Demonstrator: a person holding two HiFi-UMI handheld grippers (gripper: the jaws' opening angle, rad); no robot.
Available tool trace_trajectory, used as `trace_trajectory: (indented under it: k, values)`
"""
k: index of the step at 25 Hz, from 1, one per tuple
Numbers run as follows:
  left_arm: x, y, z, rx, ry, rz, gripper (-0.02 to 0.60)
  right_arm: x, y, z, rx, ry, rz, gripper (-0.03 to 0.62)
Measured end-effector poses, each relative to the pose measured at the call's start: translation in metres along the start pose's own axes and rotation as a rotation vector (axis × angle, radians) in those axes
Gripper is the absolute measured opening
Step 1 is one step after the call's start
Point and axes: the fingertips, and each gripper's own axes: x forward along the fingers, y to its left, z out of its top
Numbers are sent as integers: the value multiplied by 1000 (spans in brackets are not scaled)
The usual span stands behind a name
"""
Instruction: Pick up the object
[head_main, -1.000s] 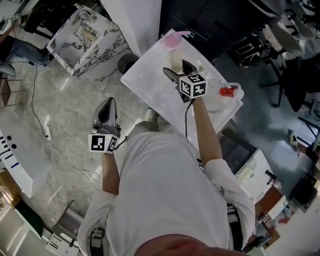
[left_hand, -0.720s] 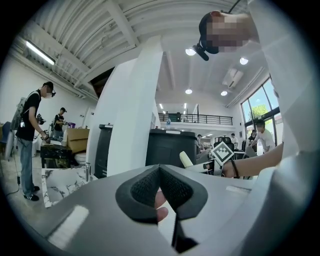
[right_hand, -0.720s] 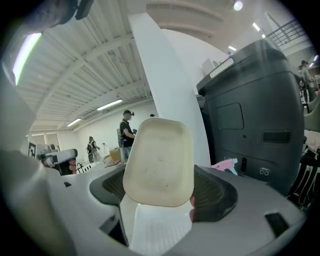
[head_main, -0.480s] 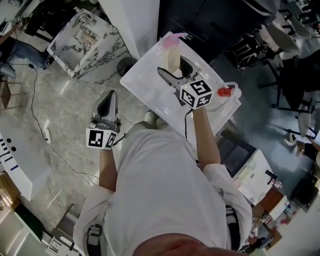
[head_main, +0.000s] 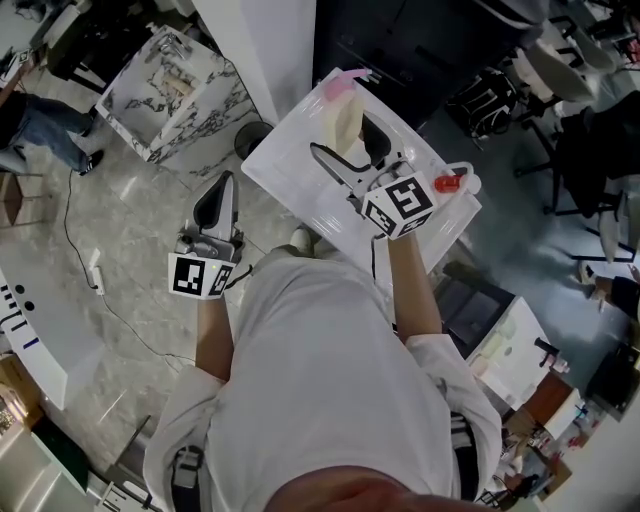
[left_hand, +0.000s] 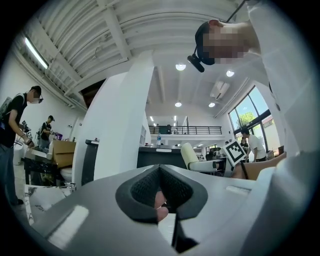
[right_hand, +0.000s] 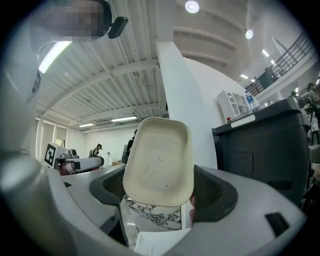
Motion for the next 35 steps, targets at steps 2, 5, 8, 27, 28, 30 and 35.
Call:
trace_trajectory:
  k: [2,5,8,27,28,30,35]
  values:
    - [3,-1,5,8,-2,-8,1,-5,6,11,-27,-33,-1,388]
    - [5,-5,13,7,-6,-35,2,-14,15,30,-87,-79,-14,388]
    - [6,-8,21,16,-11,-61,2,-22,25,43,-144,-114,-31,388]
    - [12,-14,21,97,78,-83,1,-67,21,27,-232,-47,-263,387]
    - [12,-13,21,101,83,-79,1,-70,20,30,-236,-55,-273,387]
    - [12,-9,22,96,94,-50,1,-74,19,37,-246,-78,-284,387]
    - [10,-1,34,66,87,4,1,-79,24,61,-281,-128,-280,387]
